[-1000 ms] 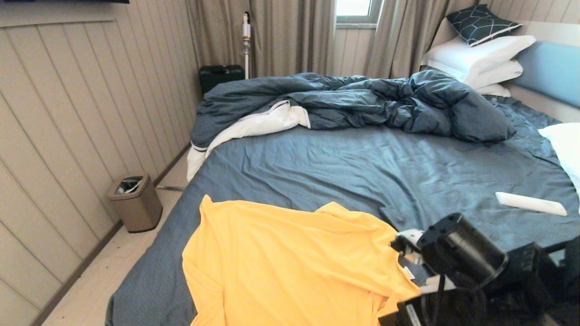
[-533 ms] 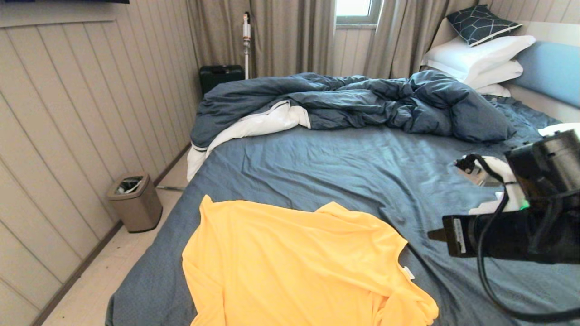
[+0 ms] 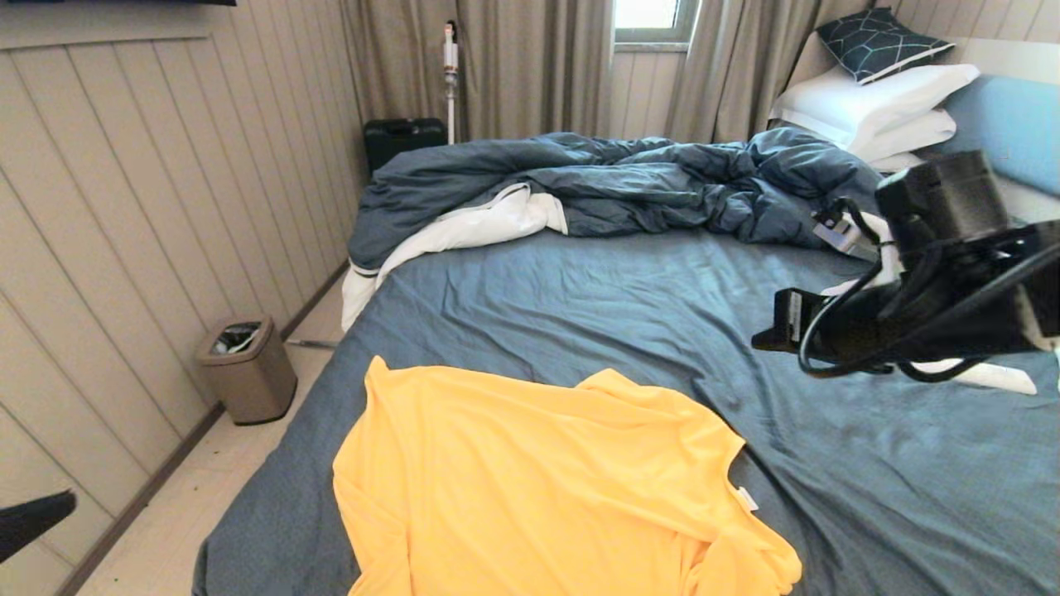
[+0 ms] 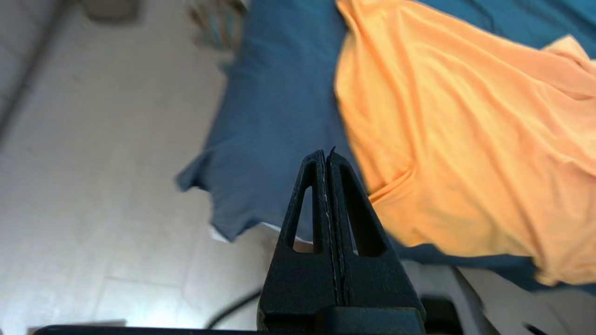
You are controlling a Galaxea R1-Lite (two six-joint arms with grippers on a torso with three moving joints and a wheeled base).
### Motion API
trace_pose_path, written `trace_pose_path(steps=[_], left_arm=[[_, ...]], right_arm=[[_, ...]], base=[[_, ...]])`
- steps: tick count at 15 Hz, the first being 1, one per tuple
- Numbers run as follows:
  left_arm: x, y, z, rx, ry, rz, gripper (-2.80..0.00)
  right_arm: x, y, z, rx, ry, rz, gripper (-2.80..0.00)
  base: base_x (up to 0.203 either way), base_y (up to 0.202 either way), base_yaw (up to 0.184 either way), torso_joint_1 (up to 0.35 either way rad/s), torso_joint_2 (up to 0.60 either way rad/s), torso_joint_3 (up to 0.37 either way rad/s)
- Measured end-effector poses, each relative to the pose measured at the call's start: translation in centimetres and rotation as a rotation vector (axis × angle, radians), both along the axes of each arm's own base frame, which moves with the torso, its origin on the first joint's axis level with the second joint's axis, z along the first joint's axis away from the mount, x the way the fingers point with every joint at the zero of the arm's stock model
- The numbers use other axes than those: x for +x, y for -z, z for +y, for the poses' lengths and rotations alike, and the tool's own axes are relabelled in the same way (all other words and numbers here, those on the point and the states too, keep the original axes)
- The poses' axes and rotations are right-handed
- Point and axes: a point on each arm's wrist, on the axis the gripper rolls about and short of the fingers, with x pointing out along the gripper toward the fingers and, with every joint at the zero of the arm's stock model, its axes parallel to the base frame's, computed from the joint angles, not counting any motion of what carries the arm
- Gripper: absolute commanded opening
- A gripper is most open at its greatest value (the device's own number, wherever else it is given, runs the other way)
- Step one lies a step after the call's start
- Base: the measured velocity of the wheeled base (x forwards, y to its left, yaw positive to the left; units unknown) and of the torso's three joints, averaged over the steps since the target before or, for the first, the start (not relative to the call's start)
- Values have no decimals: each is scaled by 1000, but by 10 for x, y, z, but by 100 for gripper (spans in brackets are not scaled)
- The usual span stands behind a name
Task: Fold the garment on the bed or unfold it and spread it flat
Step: Unford the yellow T-shirt
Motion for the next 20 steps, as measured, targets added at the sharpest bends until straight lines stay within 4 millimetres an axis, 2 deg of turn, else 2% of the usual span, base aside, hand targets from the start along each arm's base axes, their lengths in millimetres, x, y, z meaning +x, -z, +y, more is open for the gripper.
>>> trace_pose_path(steps=[2,5,6,9,13,17,20], left_arm=[[49,-3,-6,-16,60,69,-280],[114,4,-26,-25,166,147,-280],[133,8,-35,-26,197,167,0],[178,27,-65,-15,279,238,0],[219,61,-100,5,346,318,0],[260,91,-118,13,357,271,0],[277,110,-123,18,355,292,0]], right_arm=[[25,12,-4,-2,14,37,-280],[53,32,-4,-20,7,86,-280],[61,37,-3,-26,3,96,0],[75,54,0,-67,-27,129,0],[89,78,5,-132,-89,176,0],[108,99,13,-149,-112,210,0],[120,112,22,-155,-129,223,0]], base=[[0,0,0,0,0,0],[0,0,0,0,0,0],[0,0,0,0,0,0],[0,0,0,0,0,0],[0,0,0,0,0,0],[0,0,0,0,0,0],[0,0,0,0,0,0]])
